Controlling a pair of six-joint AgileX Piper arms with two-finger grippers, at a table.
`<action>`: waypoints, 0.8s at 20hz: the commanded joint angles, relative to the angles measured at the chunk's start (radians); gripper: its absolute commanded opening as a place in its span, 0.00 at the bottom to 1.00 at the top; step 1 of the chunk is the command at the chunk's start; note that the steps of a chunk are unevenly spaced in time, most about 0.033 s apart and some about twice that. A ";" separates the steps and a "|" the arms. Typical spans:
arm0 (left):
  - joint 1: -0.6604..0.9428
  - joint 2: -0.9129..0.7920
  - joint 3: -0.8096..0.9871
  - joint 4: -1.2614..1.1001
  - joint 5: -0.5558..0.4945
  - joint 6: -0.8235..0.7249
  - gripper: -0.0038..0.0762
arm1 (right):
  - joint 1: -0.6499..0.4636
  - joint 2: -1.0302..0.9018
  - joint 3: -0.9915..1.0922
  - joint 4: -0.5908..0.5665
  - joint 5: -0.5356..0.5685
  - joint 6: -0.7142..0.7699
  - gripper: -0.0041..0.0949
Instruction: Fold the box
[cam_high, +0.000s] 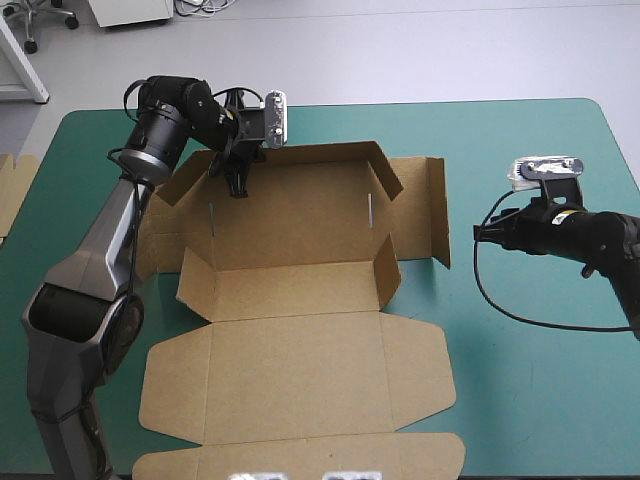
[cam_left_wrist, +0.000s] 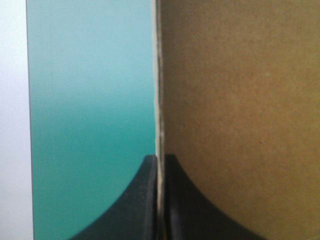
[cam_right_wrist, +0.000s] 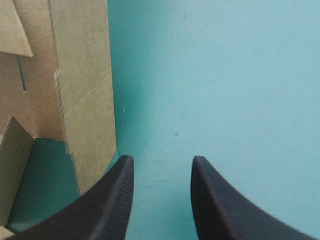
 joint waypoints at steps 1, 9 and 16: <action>-0.052 -0.107 -0.029 0.044 0.005 -0.097 0.03 | 0.003 -0.031 -0.065 -0.047 -0.058 0.033 0.41; -0.268 -0.297 0.314 0.299 -0.184 -0.362 0.03 | 0.003 -0.031 -0.216 -0.111 0.057 0.088 0.41; -0.419 -0.508 0.683 0.535 -0.404 -0.672 0.03 | 0.003 -0.021 -0.324 -0.119 0.110 0.094 0.40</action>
